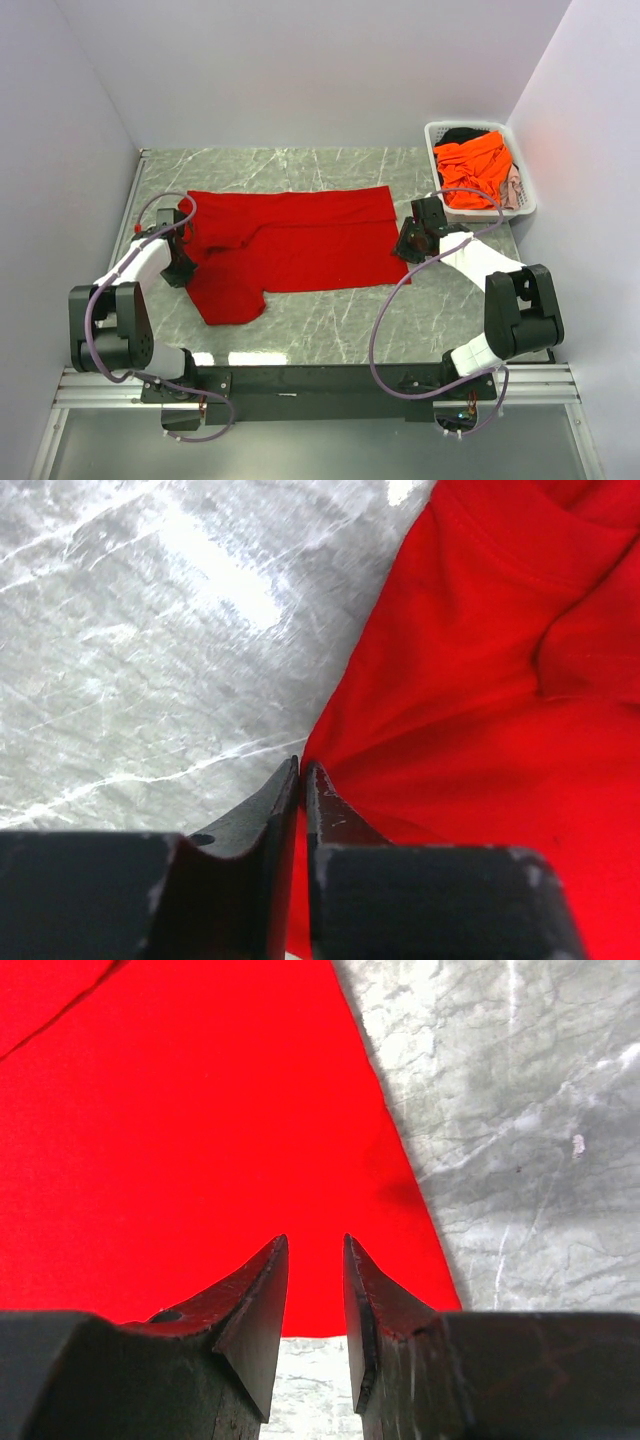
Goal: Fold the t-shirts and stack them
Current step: Fold the tshirt
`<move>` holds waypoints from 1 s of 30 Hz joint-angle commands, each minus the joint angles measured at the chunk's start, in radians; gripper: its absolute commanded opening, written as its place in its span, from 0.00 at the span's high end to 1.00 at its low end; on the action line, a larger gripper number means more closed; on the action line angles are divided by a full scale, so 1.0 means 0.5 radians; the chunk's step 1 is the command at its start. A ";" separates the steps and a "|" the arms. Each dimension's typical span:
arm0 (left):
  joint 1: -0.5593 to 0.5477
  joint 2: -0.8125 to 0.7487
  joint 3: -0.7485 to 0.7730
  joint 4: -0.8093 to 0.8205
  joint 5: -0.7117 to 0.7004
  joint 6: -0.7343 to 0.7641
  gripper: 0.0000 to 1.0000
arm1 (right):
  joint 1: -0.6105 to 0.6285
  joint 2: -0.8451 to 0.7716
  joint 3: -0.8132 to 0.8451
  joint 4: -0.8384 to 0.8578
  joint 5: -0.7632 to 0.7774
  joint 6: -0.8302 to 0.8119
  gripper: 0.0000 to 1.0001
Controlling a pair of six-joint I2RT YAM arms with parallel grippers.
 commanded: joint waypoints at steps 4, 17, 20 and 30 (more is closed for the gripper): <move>-0.002 -0.103 0.032 -0.079 -0.013 -0.029 0.82 | 0.013 -0.088 0.028 -0.068 0.099 -0.042 0.64; -0.002 -0.159 -0.078 0.105 0.054 0.069 0.95 | 0.013 0.078 0.111 -0.387 0.418 0.075 0.61; -0.002 -0.159 -0.094 0.136 0.066 0.081 0.96 | 0.006 0.102 0.092 -0.439 0.440 0.102 0.61; 0.004 -0.171 -0.140 0.173 0.060 0.099 0.99 | 0.006 0.087 -0.033 -0.409 0.275 0.170 0.61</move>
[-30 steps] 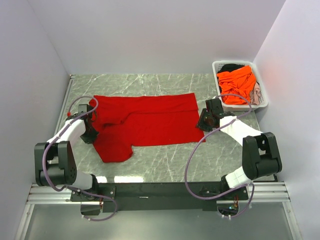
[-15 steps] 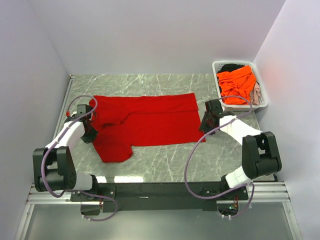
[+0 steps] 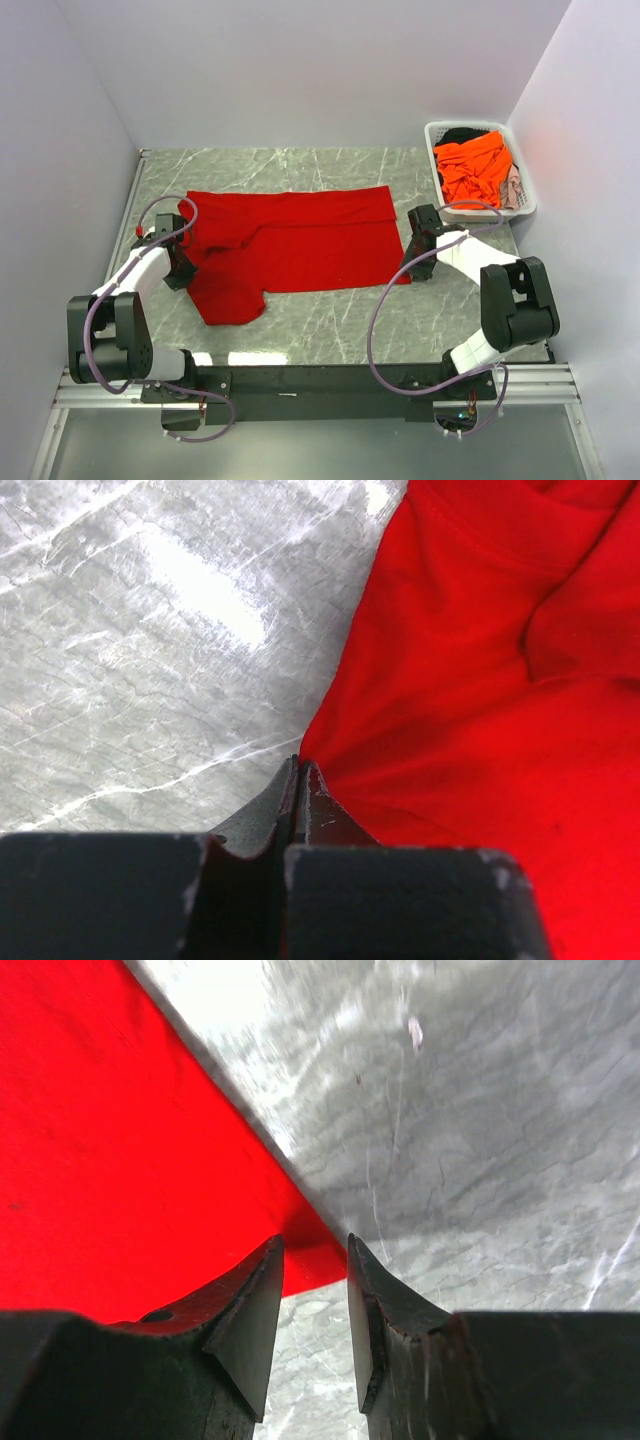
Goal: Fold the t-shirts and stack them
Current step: Fold the tshirt
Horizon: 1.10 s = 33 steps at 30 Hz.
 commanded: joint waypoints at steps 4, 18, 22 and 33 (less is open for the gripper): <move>0.007 -0.061 -0.009 0.038 -0.001 0.028 0.99 | 0.009 -0.007 -0.070 0.002 -0.035 0.072 0.61; 0.004 -0.073 0.000 0.035 0.002 0.031 0.99 | 0.010 0.002 -0.113 0.005 -0.027 0.078 0.79; 0.032 -0.135 0.046 -0.035 0.005 0.006 0.99 | 0.003 -0.074 -0.088 -0.069 0.075 0.081 1.00; 0.096 -0.266 0.236 -0.238 0.085 -0.040 0.99 | -0.129 -0.372 -0.103 -0.250 0.146 0.047 1.00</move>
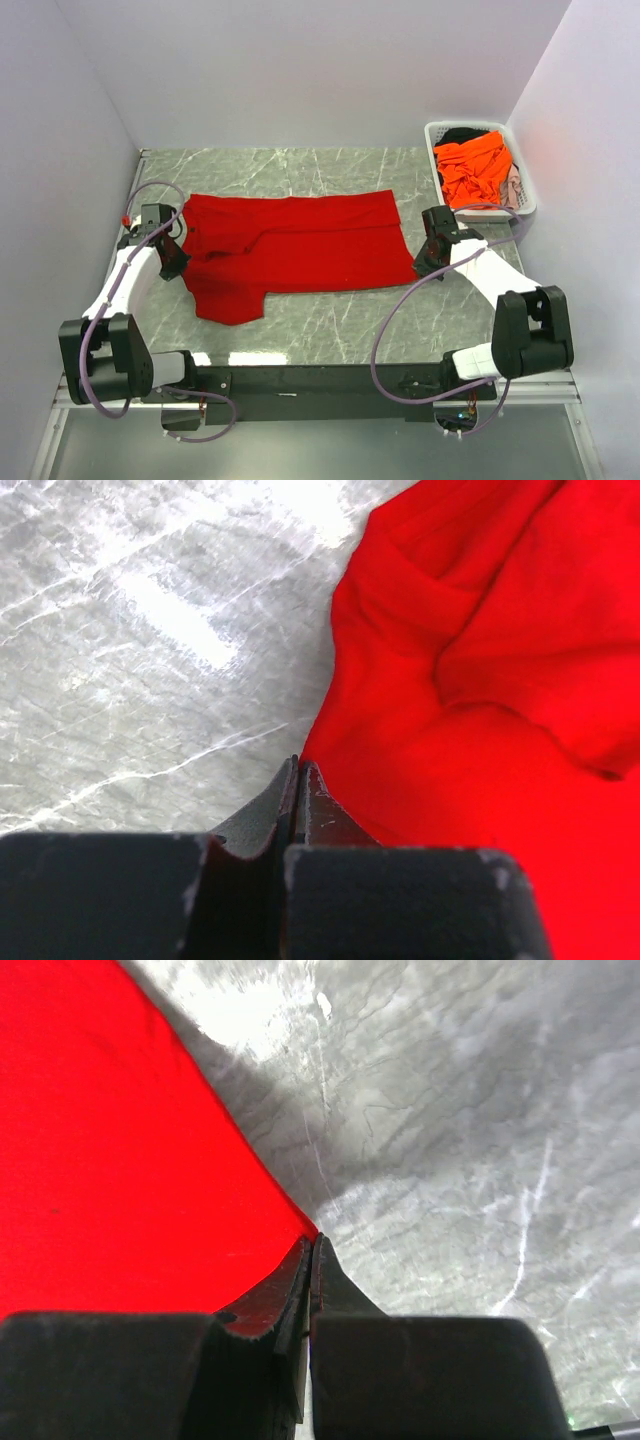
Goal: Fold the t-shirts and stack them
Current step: Fold the tshirt
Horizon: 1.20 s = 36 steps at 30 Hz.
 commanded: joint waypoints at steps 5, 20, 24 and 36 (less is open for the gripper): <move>0.038 -0.079 0.037 -0.090 0.105 -0.054 0.99 | -0.043 -0.055 -0.035 -0.060 0.065 -0.021 1.00; 0.048 0.194 0.417 -0.045 0.099 0.057 0.99 | -0.043 0.300 0.464 -0.081 0.087 -0.015 1.00; 0.045 0.381 0.518 -0.011 0.115 0.081 0.99 | -0.043 0.466 0.685 -0.097 0.102 -0.024 1.00; 0.045 0.734 0.730 0.084 0.167 0.115 0.99 | -0.046 0.856 1.026 -0.121 0.139 -0.039 1.00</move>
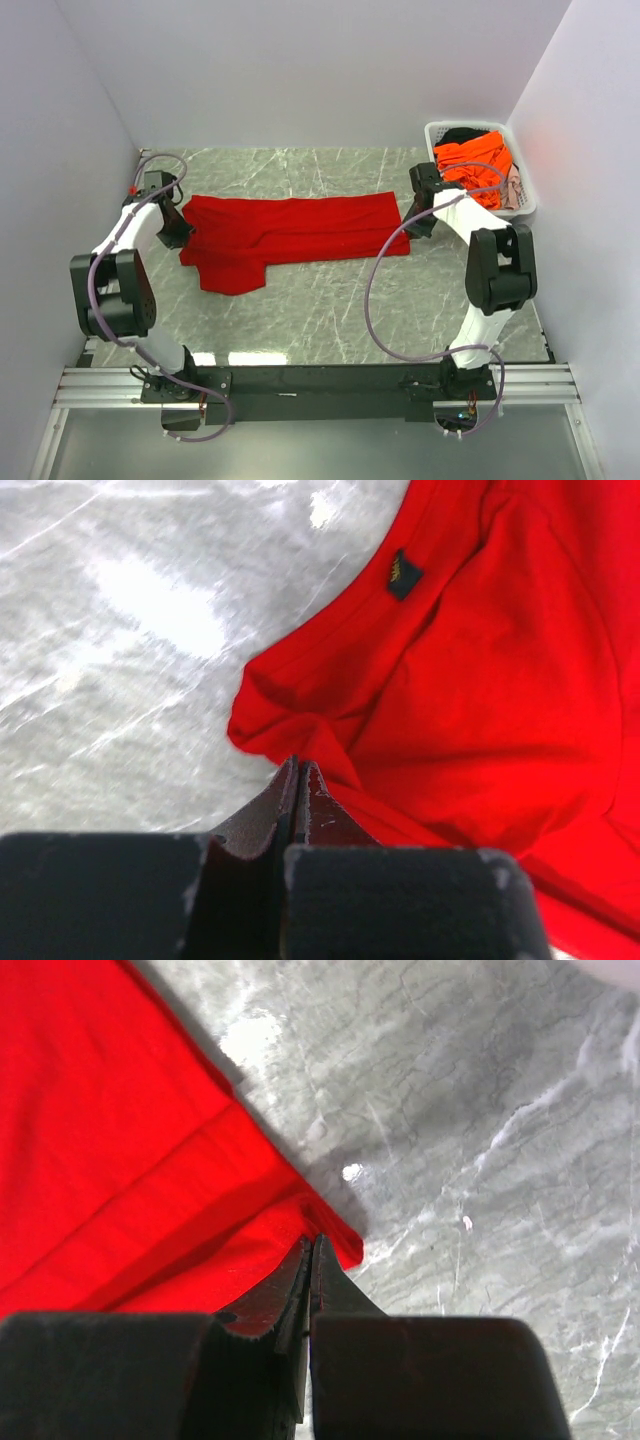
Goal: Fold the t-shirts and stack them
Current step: Fold the tshirt
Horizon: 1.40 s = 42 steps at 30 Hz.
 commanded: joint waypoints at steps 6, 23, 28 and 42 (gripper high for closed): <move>0.013 0.129 0.158 0.126 0.071 0.040 0.99 | -0.030 0.144 0.089 0.026 0.073 -0.004 1.00; 0.013 0.218 0.247 0.190 0.043 0.012 0.99 | -0.067 0.239 0.163 0.091 0.018 0.014 1.00; 0.013 0.271 0.211 0.242 0.028 -0.003 0.99 | -0.067 0.263 0.172 0.143 -0.016 0.014 1.00; 0.013 0.252 0.122 0.304 -0.049 -0.040 0.99 | -0.067 0.288 0.200 0.192 -0.074 0.011 0.98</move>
